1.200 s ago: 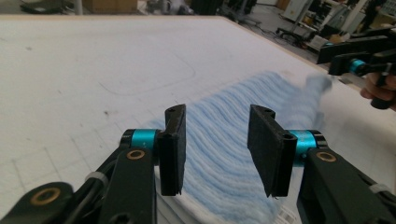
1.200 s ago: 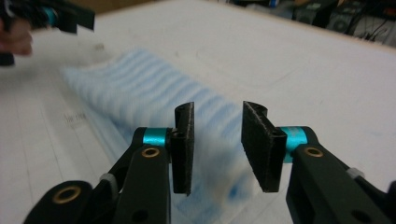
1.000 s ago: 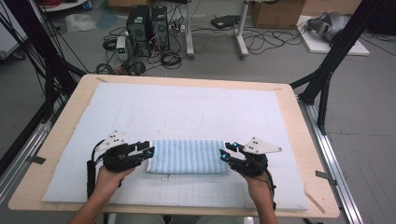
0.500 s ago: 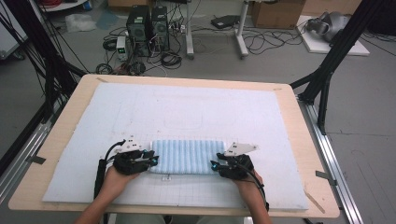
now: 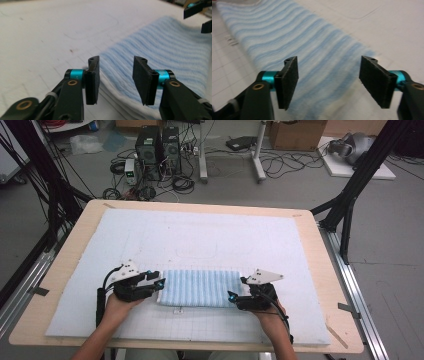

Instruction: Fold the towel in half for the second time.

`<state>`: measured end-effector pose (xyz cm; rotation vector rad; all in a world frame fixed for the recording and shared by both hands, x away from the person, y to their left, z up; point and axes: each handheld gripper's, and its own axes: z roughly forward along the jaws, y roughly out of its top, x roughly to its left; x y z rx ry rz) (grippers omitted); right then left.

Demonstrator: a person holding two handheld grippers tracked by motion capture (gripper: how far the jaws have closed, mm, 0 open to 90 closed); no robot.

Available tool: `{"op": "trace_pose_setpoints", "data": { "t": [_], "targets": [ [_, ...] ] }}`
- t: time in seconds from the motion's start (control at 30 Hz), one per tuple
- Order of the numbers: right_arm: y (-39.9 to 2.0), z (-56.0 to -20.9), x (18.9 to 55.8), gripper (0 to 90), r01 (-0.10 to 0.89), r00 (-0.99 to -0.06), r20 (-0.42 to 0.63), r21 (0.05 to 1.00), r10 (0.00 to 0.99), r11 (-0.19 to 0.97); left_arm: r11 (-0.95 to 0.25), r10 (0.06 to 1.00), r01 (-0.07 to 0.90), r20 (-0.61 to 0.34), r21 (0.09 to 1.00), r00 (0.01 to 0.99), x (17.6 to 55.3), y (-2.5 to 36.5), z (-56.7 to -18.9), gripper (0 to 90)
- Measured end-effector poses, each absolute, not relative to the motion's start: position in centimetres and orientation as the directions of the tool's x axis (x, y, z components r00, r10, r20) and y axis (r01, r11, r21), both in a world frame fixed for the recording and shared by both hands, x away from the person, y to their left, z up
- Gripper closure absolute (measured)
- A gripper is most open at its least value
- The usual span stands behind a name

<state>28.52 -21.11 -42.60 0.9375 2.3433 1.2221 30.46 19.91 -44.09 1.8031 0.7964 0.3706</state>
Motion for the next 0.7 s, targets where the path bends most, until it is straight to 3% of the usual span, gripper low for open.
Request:
{"op": "trace_pose_setpoints", "data": {
  "t": [0.17,0.23,0.33,0.7],
  "targets": [
    [-22.6,-41.8,28.5,17.8,0.358,-0.685,-0.057,0.842,0.726,0.404,-0.091,0.737,0.350,-0.173,0.932,0.653,30.8,21.4,-43.0,31.2],
    [-23.3,-41.7,28.5,11.6,0.354,-0.665,-0.063,0.850,0.744,0.389,-0.075,0.753,0.338,-0.169,0.938,0.636,30.7,21.8,-42.7,26.2],
    [-24.7,-41.5,28.4,11.0,0.353,-0.634,-0.073,0.858,0.770,0.373,-0.042,0.763,0.331,-0.183,0.943,0.620,30.6,22.5,-42.5,17.6],
    [-27.6,-40.9,27.7,11.0,0.358,-0.592,-0.036,0.883,0.805,0.303,-0.026,0.743,0.265,-0.158,0.964,0.650,30.3,24.4,-41.6,19.1]
  ]
}}
